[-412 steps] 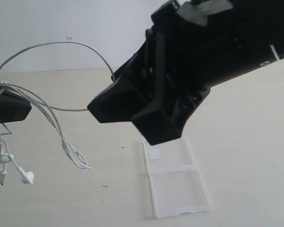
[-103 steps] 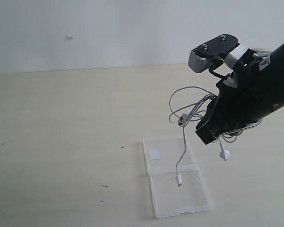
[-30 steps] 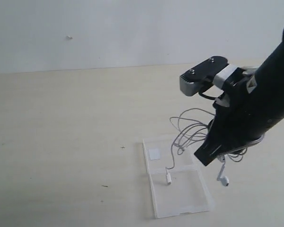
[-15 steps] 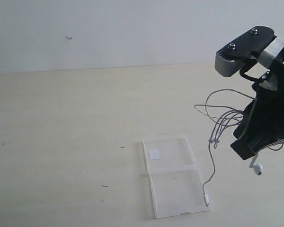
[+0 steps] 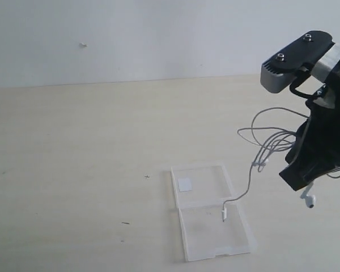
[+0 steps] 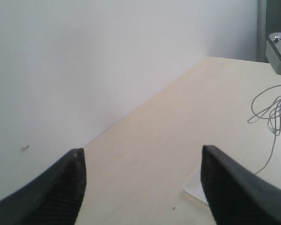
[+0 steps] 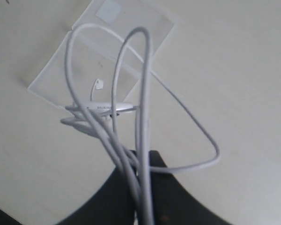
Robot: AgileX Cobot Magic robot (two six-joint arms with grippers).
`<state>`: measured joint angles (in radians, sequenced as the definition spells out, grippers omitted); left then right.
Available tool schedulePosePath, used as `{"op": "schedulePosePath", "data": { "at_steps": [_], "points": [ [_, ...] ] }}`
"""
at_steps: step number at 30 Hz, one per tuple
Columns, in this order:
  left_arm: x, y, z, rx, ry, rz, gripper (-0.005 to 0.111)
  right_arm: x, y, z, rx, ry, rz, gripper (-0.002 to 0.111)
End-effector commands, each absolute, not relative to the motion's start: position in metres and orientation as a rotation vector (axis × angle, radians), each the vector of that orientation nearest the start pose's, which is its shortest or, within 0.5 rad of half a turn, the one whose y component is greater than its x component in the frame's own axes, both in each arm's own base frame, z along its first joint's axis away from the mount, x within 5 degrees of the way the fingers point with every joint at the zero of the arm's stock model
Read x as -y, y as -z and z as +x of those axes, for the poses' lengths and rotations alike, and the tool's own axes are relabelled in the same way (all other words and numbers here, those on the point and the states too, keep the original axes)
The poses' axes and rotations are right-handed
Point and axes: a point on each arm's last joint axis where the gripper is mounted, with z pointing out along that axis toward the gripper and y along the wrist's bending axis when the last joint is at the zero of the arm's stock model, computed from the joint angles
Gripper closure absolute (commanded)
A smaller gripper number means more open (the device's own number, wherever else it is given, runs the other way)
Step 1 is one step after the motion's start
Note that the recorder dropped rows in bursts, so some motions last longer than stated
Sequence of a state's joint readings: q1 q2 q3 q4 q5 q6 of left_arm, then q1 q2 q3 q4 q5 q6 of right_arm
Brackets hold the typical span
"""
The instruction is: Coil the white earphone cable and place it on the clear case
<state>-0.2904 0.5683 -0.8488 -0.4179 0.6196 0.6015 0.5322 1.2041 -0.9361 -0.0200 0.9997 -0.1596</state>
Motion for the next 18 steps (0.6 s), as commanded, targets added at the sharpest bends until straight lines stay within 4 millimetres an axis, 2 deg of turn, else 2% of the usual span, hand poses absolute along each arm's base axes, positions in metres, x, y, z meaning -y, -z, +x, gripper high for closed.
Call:
{"op": "schedulePosePath", "data": {
  "at_steps": [1,7,11,18],
  "points": [
    [0.047,-0.403,0.084,-1.643,0.251,0.619,0.04,-0.109,-0.289,0.192,-2.606,-0.058,-0.939,0.108],
    [0.048,-0.403,0.084,-1.643,0.251,0.619,0.04,-0.115,-0.259,0.197,-2.632,-0.093,-0.931,0.108],
    [0.048,-0.403,0.084,-1.643,0.251,0.619,0.04,-0.12,-0.247,0.206,-2.649,-0.088,-0.937,0.108],
    [0.048,-0.403,0.084,-1.643,0.253,0.618,0.04,-0.136,-0.223,0.218,-2.681,-0.211,-0.944,0.108]
  ]
}}
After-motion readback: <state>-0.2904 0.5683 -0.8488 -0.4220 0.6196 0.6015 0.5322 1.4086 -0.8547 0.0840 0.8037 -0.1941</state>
